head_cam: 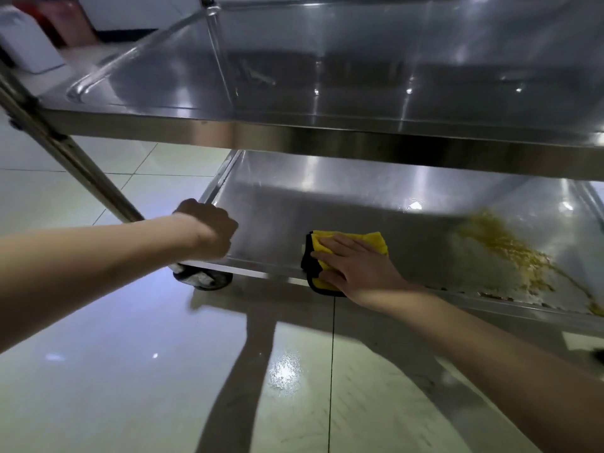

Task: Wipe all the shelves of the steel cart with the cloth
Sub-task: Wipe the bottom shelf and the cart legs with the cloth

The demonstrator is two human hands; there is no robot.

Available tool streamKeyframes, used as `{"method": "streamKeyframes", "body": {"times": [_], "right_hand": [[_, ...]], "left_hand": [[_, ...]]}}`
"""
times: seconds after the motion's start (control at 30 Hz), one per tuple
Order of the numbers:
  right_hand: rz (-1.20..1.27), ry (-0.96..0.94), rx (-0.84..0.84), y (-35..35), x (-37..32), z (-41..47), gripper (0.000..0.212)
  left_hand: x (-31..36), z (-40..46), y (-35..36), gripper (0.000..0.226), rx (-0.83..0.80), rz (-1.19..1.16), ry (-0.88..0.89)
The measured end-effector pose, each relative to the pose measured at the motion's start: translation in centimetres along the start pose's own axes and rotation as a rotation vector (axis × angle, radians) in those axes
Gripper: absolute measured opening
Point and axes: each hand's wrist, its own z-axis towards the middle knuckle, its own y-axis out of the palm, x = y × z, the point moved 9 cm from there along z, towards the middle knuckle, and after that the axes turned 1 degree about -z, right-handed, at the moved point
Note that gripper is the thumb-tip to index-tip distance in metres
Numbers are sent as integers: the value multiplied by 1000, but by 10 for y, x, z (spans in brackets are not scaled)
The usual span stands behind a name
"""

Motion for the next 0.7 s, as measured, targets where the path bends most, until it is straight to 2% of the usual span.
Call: {"method": "streamKeyframes", "body": {"times": [0.1, 0.2, 0.27, 0.3, 0.37, 0.43, 0.47, 0.6, 0.7], "right_hand": [[-22, 4, 7, -4, -2, 0, 51], [-12, 17, -13, -2, -2, -1, 59], [-16, 16, -13, -1, -1, -2, 72], [-8, 15, -20, -2, 0, -2, 69], [1, 18, -39, -1, 1, -6, 60], [6, 26, -38, -3, 5, -14, 70], [6, 27, -39, -6, 8, -19, 74], [-41, 83, -20, -14, 22, -32, 54], [-71, 144, 25, -11, 13, -38, 51]], "left_hand": [[38, -5, -9, 31, 136, -163, 94], [68, -13, -9, 34, 296, -258, 178], [85, -18, -3, 51, 298, -302, 227], [92, -19, -1, 60, 286, -334, 252], [105, -22, -5, 50, 291, -387, 280], [112, -21, -15, 34, 348, -421, 305], [114, -22, -20, 32, 372, -424, 320], [117, -17, -15, 31, 416, -425, 366], [119, -11, -8, 32, 423, -413, 380]]}}
